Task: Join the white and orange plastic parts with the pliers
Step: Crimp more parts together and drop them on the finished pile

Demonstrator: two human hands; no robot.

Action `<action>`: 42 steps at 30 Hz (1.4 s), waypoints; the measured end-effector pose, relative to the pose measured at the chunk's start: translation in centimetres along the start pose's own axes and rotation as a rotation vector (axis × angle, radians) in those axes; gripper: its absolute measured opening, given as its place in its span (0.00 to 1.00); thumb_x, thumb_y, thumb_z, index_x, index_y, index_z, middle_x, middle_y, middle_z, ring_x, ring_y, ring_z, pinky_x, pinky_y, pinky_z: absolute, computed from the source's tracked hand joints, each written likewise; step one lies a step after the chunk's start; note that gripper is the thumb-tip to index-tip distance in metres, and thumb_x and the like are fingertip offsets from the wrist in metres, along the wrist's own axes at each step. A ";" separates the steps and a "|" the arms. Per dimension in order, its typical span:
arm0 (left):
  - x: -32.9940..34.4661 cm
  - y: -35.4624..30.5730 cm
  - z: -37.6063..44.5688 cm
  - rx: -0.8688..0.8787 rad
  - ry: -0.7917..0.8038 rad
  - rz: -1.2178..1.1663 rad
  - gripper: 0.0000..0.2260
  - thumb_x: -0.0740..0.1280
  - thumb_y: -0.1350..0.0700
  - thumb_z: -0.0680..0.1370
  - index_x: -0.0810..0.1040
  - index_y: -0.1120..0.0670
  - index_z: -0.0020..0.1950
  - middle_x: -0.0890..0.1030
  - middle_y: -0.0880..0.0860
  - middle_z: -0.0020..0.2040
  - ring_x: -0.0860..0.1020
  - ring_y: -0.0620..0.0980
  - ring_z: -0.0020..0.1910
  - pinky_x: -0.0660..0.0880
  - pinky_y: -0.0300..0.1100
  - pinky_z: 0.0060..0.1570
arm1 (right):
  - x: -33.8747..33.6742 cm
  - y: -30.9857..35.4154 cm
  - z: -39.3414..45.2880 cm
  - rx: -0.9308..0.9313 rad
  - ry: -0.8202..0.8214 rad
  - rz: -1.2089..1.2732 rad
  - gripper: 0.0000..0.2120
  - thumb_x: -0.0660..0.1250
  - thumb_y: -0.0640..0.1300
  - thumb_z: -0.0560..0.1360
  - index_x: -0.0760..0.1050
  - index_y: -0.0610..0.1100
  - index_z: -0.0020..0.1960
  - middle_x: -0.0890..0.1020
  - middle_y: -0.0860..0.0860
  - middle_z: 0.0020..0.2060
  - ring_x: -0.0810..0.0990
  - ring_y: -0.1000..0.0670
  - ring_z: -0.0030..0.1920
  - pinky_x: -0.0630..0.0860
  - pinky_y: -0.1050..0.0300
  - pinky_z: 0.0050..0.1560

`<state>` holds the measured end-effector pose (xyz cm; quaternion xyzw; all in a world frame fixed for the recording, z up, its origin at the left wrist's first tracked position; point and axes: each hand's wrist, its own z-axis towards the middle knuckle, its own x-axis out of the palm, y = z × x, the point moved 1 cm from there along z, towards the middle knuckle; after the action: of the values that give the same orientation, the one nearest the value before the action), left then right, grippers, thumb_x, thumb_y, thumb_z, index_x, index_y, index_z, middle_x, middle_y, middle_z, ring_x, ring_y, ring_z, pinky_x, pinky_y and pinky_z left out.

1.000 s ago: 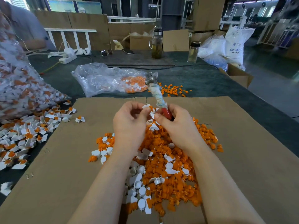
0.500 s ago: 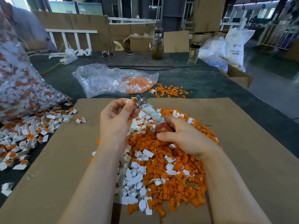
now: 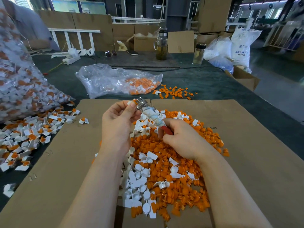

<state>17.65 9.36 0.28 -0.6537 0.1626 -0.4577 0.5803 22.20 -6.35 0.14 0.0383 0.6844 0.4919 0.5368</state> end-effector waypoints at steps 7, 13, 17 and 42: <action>-2.4 -0.4 0.9 -0.288 -0.324 -0.373 0.07 0.71 0.61 0.76 0.81 0.60 0.53 0.87 0.55 0.44 0.86 0.46 0.42 0.81 0.36 0.38 | 0.1 -0.8 0.4 0.032 -0.182 -0.008 0.02 0.66 0.45 0.77 0.74 0.47 0.46 0.79 0.51 0.38 0.75 0.52 0.33 0.71 0.52 0.33; -5.6 -0.6 2.0 -0.323 -0.655 -0.856 0.13 0.61 0.62 0.82 0.74 0.62 0.66 0.84 0.60 0.48 0.86 0.51 0.42 0.83 0.41 0.36 | -1.0 -2.9 0.8 0.282 -0.425 -0.205 0.10 0.63 0.50 0.78 0.73 0.47 0.40 0.77 0.51 0.32 0.76 0.52 0.32 0.66 0.58 0.29; -5.8 -0.8 2.0 -0.249 -0.697 -0.968 0.15 0.57 0.63 0.84 0.70 0.64 0.70 0.83 0.61 0.50 0.85 0.52 0.42 0.82 0.43 0.35 | -1.0 -3.8 0.9 0.408 -0.425 -0.322 0.09 0.63 0.51 0.77 0.73 0.48 0.42 0.77 0.51 0.34 0.75 0.52 0.33 0.66 0.58 0.28; -1.6 1.4 0.8 -0.065 0.172 1.489 0.06 0.67 0.52 0.79 0.78 0.42 0.52 0.82 0.48 0.53 0.76 0.54 0.60 0.63 0.56 0.66 | 1.3 -3.4 2.0 0.308 -0.388 -0.631 0.13 0.68 0.55 0.74 0.76 0.51 0.56 0.73 0.54 0.42 0.71 0.52 0.37 0.59 0.61 0.25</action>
<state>17.92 10.65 -1.57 -0.3495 0.6200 0.0116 0.7024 24.77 -6.05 -3.08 -0.0015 0.6141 0.1783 0.7688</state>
